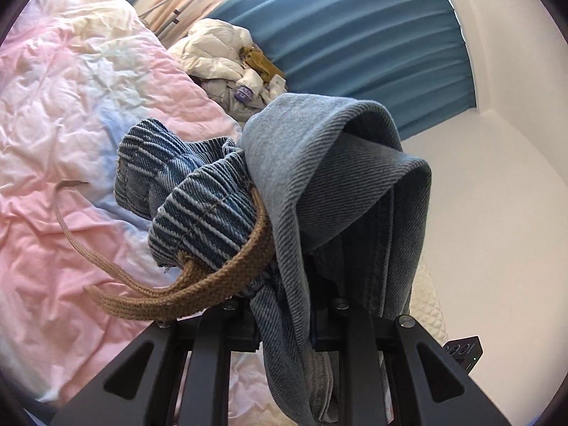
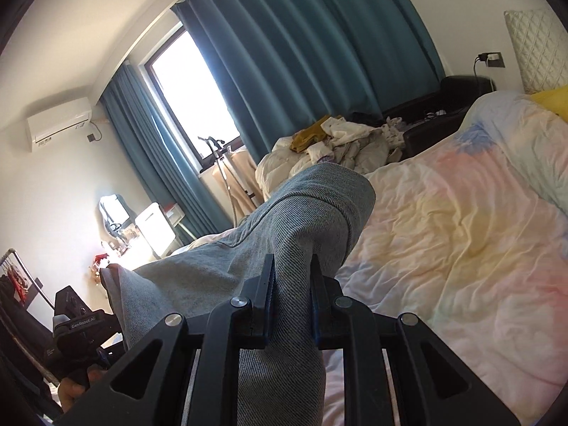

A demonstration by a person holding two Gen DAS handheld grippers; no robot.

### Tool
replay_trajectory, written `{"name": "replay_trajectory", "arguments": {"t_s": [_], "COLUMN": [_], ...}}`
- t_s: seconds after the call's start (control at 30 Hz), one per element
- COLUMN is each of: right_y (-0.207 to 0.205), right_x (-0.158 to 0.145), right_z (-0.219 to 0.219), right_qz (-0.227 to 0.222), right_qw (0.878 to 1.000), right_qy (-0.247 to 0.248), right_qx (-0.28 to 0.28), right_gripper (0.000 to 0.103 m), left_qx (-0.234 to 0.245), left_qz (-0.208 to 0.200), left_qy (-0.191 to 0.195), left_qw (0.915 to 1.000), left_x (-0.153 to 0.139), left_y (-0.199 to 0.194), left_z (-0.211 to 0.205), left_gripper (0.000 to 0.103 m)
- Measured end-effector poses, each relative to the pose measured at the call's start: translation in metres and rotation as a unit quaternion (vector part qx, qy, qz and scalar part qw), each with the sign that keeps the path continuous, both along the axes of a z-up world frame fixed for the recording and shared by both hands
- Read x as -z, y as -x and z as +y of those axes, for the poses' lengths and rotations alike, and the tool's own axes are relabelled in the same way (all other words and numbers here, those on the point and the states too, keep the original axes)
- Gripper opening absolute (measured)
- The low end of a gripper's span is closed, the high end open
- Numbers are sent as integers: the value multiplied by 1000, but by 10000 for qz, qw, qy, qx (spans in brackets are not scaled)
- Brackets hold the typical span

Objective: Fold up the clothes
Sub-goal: 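Carry the folded jeans with both grippers toward the pillows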

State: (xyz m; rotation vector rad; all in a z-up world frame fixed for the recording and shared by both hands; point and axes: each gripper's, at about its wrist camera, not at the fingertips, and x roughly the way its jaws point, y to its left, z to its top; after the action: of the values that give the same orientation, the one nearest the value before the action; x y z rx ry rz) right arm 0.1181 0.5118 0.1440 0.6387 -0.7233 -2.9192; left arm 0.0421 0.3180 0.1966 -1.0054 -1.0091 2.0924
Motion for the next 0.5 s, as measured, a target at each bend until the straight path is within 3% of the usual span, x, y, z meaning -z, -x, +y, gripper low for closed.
{"name": "replay_trajectory", "arguments": {"t_s": [0.03, 0.23, 0.33, 0.4, 0.5], "right_y": [-7, -46, -61, -71, -85], "right_x": [-3, -10, -6, -2, 9], "right_z": [13, 92, 127, 150, 186], "right_qz": [28, 201, 178, 155, 112], "right_qw": [10000, 9975, 9950, 9931, 9900], "right_qy": [-15, -21, -42, -41, 102], "right_qx": [92, 683, 978, 1160, 1405], "right_gripper": [15, 15, 15, 15, 15], "left_qx": [119, 933, 1262, 1465, 1769], "left_qz": [36, 429, 324, 262, 268], "left_qy": [11, 163, 89, 138, 242], "left_qw": [9999, 9946, 9914, 9888, 9836], "left_x": [-1, -1, -2, 10, 25], "left_y": [-24, 22, 25, 55, 66], "left_z": [13, 117, 175, 213, 259], "left_gripper": [18, 19, 19, 18, 19]}}
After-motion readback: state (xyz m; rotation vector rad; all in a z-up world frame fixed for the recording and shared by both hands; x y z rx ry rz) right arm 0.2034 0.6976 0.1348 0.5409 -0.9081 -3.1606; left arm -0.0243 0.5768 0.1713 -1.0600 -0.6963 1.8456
